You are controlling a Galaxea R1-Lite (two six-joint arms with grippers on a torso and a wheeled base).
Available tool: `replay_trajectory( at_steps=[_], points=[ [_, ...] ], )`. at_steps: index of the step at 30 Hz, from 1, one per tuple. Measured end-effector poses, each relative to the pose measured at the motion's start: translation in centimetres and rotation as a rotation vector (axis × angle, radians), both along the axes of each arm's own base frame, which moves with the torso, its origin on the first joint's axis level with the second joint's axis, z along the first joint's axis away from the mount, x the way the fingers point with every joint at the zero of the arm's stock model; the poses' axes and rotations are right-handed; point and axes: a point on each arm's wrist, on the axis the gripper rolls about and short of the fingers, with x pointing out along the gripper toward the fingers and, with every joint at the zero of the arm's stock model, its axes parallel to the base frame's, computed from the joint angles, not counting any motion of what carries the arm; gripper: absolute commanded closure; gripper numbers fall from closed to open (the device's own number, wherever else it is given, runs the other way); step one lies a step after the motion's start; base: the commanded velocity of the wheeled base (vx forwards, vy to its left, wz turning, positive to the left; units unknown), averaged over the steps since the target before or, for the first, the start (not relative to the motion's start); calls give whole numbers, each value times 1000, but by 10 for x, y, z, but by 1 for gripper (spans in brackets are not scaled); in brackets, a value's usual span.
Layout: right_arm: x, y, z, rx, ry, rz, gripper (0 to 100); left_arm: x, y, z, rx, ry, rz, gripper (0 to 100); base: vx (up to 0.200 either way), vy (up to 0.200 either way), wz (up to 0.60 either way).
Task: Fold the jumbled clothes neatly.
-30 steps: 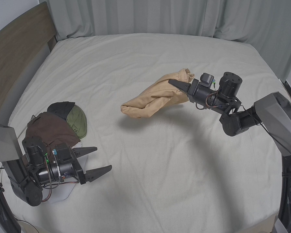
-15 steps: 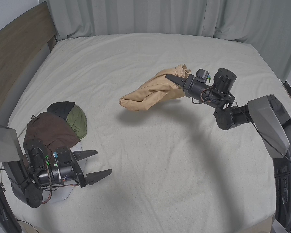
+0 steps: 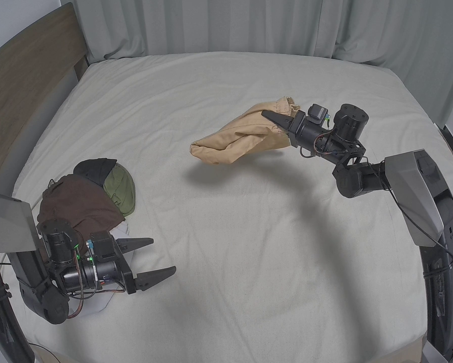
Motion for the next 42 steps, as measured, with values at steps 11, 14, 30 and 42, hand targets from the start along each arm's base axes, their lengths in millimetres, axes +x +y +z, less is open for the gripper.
replay_trajectory(
  at_steps=[11, 14, 30, 42],
  points=[
    [1, -4, -57, -41, 118, -13, 100, 0, 2, 0, 0, 2, 6, 0, 0, 0, 0],
    [-3, -6, -73, -59, 150, -17, 100, 0, 2, 0, 0, 1, 8, 0, 0, 0, 0],
    [-30, -24, -125, -136, 238, -43, 100, 1, 6, 1, 1, -5, 20, 0, 0, 0, 0],
    [-33, -31, -154, -194, 266, -58, 100, 2, 7, 1, 2, -9, 23, 0, 0, 0, 0]
  ],
)
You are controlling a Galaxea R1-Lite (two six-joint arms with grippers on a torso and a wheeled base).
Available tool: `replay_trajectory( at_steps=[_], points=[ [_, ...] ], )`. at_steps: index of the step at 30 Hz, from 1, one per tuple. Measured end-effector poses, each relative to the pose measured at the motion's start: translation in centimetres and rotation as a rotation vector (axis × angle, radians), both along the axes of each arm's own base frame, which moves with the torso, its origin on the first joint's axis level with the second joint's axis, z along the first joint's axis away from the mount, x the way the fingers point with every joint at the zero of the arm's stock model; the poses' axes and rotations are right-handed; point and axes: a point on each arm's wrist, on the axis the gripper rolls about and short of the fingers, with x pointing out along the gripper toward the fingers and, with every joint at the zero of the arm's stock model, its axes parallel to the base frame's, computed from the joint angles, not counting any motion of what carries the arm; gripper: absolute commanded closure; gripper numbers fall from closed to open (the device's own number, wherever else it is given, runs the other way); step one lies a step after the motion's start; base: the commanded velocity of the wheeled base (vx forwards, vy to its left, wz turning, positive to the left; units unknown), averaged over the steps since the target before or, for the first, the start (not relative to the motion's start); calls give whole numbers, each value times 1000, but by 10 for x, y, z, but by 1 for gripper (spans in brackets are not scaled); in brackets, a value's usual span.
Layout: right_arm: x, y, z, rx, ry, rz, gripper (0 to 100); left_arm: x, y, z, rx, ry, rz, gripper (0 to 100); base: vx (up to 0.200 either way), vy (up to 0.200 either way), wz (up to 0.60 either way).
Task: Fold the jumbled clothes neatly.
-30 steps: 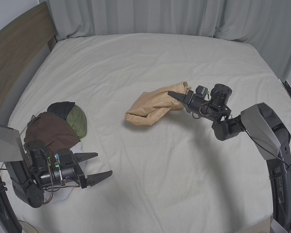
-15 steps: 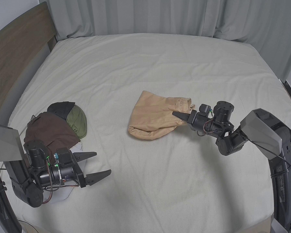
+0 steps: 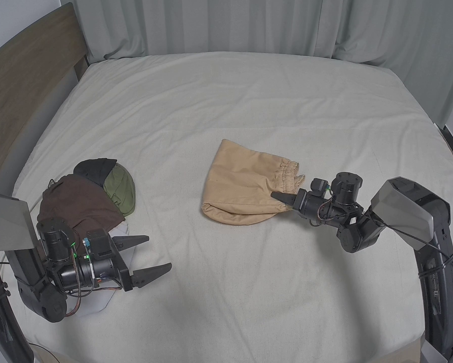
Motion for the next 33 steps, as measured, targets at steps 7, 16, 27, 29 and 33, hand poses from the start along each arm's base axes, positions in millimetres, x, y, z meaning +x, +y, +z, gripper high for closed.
replay_trajectory(
  at_steps=[7, 16, 27, 29, 33],
  points=[
    [0, -2, -4, -18, -13, -3, 100, 0, 0, 0, 0, -1, 0, 0, 0, 0, 0],
    [-1, -7, -6, -30, -9, -12, 0, 0, 0, 1, -1, -2, 0, 0, 0, 0, 0],
    [-10, -46, 33, -31, -50, -90, 0, 0, 0, 2, 1, -10, -1, 0, 0, 0, 0],
    [-15, -52, 47, -32, -70, -103, 0, 0, 0, 3, 1, -14, -2, 0, 0, 0, 0],
    [-25, -59, 69, -32, -104, -113, 0, 0, 0, 4, 1, -20, -2, 0, 0, 0, 0]
  ],
)
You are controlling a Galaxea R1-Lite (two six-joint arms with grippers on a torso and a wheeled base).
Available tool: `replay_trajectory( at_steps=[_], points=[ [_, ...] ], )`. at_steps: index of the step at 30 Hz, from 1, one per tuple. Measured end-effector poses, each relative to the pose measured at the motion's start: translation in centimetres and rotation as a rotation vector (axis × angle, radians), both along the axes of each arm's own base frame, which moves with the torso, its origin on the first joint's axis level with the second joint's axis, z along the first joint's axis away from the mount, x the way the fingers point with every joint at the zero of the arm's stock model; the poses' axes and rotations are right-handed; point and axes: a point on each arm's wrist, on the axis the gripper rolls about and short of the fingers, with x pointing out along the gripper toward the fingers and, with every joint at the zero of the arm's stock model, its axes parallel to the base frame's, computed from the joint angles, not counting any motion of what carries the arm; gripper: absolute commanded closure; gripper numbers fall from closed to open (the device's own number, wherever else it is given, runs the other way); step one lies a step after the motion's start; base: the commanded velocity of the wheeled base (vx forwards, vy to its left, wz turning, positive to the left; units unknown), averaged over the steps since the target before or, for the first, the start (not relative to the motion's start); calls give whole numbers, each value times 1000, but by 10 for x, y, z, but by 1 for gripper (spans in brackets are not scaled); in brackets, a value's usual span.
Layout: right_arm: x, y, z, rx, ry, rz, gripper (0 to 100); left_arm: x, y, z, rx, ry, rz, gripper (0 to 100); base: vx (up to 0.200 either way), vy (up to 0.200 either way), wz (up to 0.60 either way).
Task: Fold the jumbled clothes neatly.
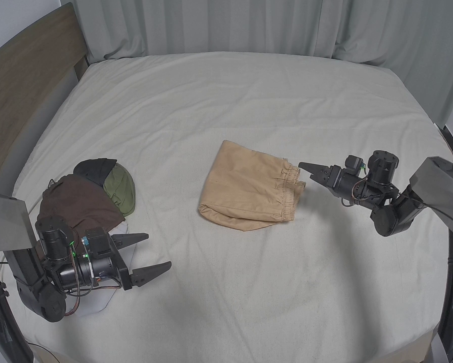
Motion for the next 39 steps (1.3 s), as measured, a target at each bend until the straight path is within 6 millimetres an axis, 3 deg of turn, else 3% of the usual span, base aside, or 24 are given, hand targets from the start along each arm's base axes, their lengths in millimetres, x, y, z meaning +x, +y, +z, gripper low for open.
replay_trajectory(
  at_steps=[6, 10, 22, 31, 35, 39],
  points=[
    [-13, 21, 22, 4, -37, 51, 0, 0, 0, 1, 0, -4, 1, 0, 0, 0, 0],
    [-16, 38, 22, 4, -36, 91, 0, 1, 3, 2, 0, -7, 12, 0, 0, 0, 0],
    [-15, 77, -35, -43, 27, 166, 0, 2, 15, 10, -1, -44, 53, 0, 0, 0, 0],
    [-14, 82, -59, -71, 53, 176, 0, 1, 19, 16, -7, -67, 54, 0, 0, 0, 0],
    [-14, 81, -52, -67, 24, 152, 0, 0, 18, 19, -8, -78, 51, 0, 0, 0, 0],
    [-16, 79, -29, -55, -40, 135, 0, -1, 17, 24, -12, -94, 46, 0, 0, 0, 0]
  ],
)
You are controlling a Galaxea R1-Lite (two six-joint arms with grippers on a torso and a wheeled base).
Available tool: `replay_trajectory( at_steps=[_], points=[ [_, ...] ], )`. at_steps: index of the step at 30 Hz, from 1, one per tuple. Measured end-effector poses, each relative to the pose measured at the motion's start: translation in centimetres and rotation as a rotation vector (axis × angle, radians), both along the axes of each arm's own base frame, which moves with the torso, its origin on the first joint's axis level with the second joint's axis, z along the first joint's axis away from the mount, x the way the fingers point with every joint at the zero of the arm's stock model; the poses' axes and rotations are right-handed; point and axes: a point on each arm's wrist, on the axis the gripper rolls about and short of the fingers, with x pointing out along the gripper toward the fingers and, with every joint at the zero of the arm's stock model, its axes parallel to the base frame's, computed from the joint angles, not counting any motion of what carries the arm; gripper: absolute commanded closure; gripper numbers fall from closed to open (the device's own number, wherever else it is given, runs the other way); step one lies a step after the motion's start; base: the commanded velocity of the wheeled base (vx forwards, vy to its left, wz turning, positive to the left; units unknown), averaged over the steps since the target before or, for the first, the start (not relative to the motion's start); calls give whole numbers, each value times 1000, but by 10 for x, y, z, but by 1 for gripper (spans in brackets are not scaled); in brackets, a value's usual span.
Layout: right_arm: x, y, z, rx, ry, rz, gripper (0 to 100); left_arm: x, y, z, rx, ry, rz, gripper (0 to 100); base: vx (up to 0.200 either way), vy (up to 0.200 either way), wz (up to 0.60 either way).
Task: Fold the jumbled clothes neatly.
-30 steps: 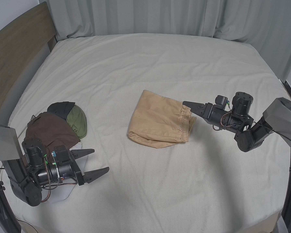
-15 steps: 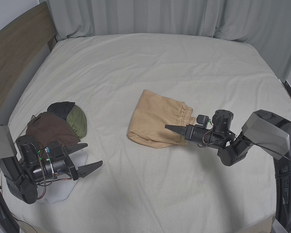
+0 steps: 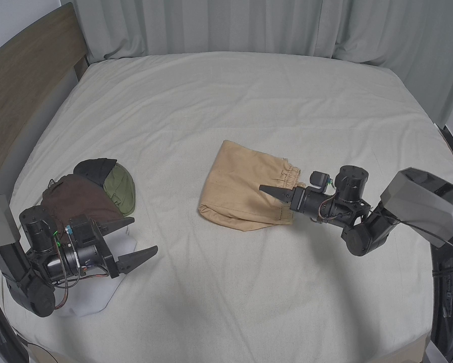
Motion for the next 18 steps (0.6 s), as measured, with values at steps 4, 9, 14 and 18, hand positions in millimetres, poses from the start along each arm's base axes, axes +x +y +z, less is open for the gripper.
replay_trajectory(
  at_steps=[4, 9, 14, 18],
  points=[
    [-10, -5, 34, 4, -80, -8, 0, 0, -1, 7, -5, -24, -5, 0, 0, 0, 0],
    [-32, -23, 82, -47, -246, -83, 0, -2, -1, 15, -13, -54, -7, 0, 0, 0, 0],
    [-64, -53, 121, -154, -415, -226, 0, -4, 1, 23, -16, -85, -6, 0, 0, 0, 0],
    [-96, -74, 146, -182, -470, -324, 0, -8, 1, 33, -22, -122, -10, 0, 0, 0, 0]
  ],
)
